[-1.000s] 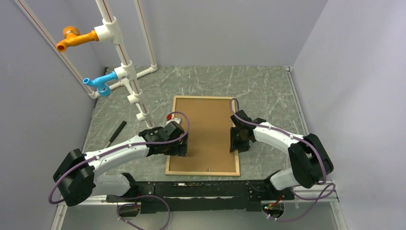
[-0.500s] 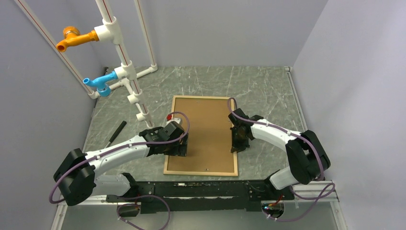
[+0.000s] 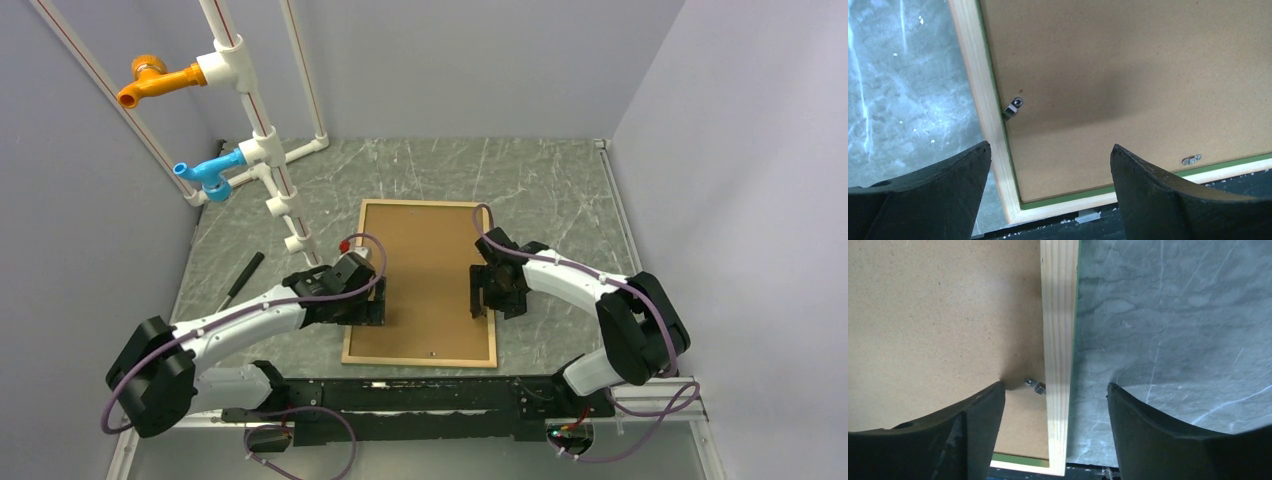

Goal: Put the photo into the frame
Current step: Install the photo frame at the center of the board.

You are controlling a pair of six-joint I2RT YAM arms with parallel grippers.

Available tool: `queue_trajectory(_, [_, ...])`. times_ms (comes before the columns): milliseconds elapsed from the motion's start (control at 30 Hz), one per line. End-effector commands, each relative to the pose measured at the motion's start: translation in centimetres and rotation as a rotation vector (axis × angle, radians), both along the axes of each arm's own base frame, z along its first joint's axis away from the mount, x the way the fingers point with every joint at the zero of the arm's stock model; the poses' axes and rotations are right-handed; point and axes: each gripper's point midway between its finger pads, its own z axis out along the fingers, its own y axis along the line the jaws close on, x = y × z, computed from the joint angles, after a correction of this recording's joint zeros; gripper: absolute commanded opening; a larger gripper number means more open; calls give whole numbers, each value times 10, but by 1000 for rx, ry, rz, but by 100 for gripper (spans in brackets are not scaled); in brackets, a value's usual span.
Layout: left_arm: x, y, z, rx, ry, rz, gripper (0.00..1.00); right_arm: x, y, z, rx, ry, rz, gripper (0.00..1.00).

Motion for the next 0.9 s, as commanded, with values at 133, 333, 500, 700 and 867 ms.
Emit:
queue_trajectory(133, [-3,10,8,-157,-15,68,90,9,6,9,97,-35,-27,90])
queue_trajectory(333, [-9,24,-4,-129,13,104,81,10,7,13,227,-11,-76,95])
queue_trajectory(500, [-12,24,-18,-108,59,108,78,10,1,13,309,-1,-125,95])
queue_trajectory(700, [0,21,-15,-75,47,105,82,31,-14,15,310,-21,-157,97])
queue_trajectory(867, [9,20,-14,-34,51,92,84,67,-20,21,282,-58,-161,99])
